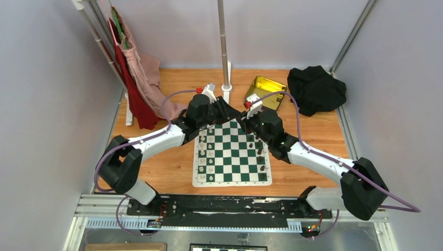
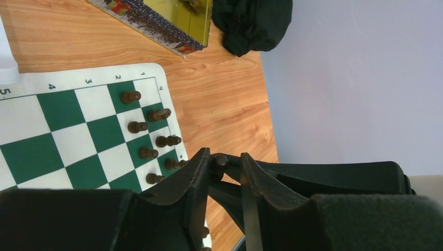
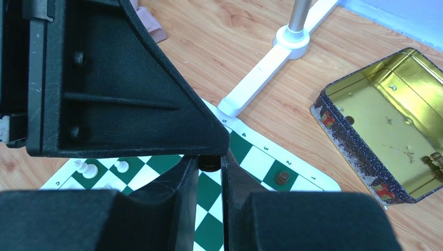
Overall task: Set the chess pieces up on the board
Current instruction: Place the chess piece on the chessboard.
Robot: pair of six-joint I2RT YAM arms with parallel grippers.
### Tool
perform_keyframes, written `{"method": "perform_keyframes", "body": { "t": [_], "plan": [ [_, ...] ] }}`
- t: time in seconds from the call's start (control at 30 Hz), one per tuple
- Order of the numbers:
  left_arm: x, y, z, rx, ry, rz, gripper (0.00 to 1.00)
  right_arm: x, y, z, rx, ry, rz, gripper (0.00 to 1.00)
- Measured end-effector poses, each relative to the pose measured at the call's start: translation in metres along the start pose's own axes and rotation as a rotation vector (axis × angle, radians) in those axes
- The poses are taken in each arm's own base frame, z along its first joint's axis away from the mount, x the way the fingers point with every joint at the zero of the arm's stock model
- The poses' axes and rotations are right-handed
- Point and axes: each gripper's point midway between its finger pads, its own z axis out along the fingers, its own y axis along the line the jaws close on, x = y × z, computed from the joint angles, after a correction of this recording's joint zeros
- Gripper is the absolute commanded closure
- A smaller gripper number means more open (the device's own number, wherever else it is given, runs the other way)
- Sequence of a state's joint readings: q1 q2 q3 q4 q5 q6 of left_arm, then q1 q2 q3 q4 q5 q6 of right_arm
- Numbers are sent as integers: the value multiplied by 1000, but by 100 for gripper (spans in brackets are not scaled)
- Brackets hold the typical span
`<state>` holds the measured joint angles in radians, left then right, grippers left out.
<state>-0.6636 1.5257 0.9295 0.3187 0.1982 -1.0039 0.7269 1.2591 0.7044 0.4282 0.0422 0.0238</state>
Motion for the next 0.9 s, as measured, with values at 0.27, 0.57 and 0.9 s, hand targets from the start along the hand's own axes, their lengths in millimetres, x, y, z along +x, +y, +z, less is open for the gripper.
{"method": "perform_keyframes", "body": {
  "t": [0.27, 0.57, 0.9],
  "plan": [
    [0, 2, 1, -5, 0, 5, 81, -1, -1, -2, 5, -13, 1, 100],
    [0, -1, 2, 12, -7, 47, 95, -5, -3, -6, 12, -21, 1, 100],
    [7, 5, 8, 1, 0, 99, 100, 6, -3, -8, 12, 22, -3, 78]
  ]
}}
